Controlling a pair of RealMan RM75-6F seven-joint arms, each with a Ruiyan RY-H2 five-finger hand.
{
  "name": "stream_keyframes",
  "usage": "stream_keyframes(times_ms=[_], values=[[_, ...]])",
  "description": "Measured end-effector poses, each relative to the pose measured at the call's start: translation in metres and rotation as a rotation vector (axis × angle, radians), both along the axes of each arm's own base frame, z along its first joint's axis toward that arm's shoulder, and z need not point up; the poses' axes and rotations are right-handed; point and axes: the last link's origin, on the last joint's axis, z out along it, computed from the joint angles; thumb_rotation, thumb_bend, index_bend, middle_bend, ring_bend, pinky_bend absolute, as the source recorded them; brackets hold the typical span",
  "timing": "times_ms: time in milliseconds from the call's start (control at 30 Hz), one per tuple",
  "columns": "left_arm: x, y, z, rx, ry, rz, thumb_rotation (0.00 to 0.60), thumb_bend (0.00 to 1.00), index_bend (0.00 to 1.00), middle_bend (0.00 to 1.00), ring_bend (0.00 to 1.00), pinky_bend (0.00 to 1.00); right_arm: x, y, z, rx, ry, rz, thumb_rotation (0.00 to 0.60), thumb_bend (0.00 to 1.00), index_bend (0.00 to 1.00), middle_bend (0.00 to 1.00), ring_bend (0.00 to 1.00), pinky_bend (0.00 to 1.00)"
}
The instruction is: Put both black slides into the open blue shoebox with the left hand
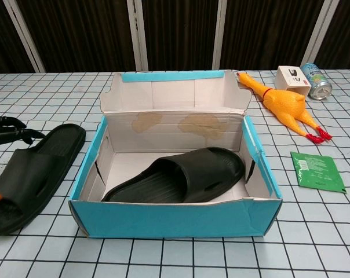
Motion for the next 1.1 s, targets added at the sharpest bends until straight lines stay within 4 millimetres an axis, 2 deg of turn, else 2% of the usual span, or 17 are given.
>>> stream_keyframes(times_ms=[367,1100], values=[[-0.005,0.002,-0.001,-0.012,0.006,0.020,0.320,0.24,0.04,0.19,0.10,0.25,0.000,0.000,0.000,0.002,0.000,-0.005,0.600,0.23,0.13,0.19,0.24,0.15],[0.002,0.008,-0.011,-0.033,0.103,-0.029,0.316,0.25,0.03,0.21,0.10,0.25,-0.002,-0.002,0.000,0.006,-0.002,-0.018,0.600,0.23,0.13,0.19,0.24,0.15]])
